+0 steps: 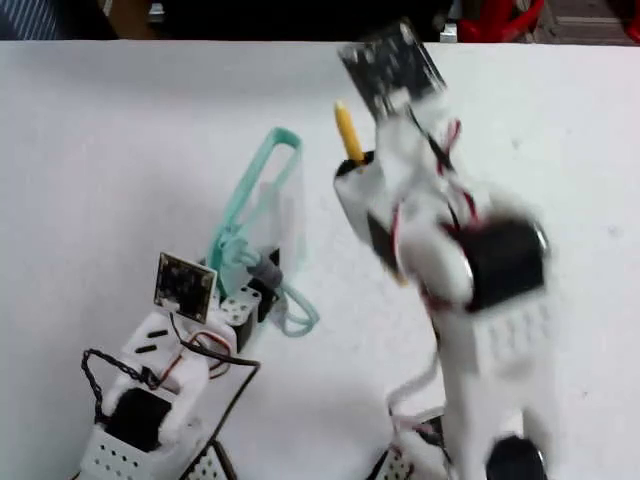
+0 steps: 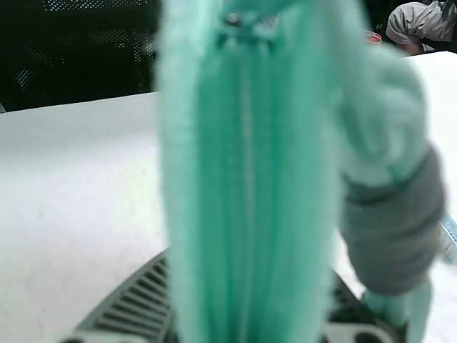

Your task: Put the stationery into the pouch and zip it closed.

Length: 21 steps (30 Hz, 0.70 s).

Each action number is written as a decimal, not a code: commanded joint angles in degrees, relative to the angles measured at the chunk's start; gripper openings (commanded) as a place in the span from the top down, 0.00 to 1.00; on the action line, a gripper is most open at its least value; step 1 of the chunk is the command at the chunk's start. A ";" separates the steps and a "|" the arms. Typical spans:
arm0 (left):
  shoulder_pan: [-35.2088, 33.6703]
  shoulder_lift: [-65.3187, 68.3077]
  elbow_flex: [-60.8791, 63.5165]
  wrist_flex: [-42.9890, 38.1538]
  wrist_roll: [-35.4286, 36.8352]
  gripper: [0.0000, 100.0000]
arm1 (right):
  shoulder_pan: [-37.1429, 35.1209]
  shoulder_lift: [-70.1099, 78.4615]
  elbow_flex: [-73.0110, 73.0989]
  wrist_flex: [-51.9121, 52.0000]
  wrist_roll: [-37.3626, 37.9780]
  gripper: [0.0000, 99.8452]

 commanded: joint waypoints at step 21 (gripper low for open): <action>-0.04 -0.84 -0.35 -1.49 -0.44 0.85 | -15.08 -11.82 8.88 -44.18 -0.35 0.98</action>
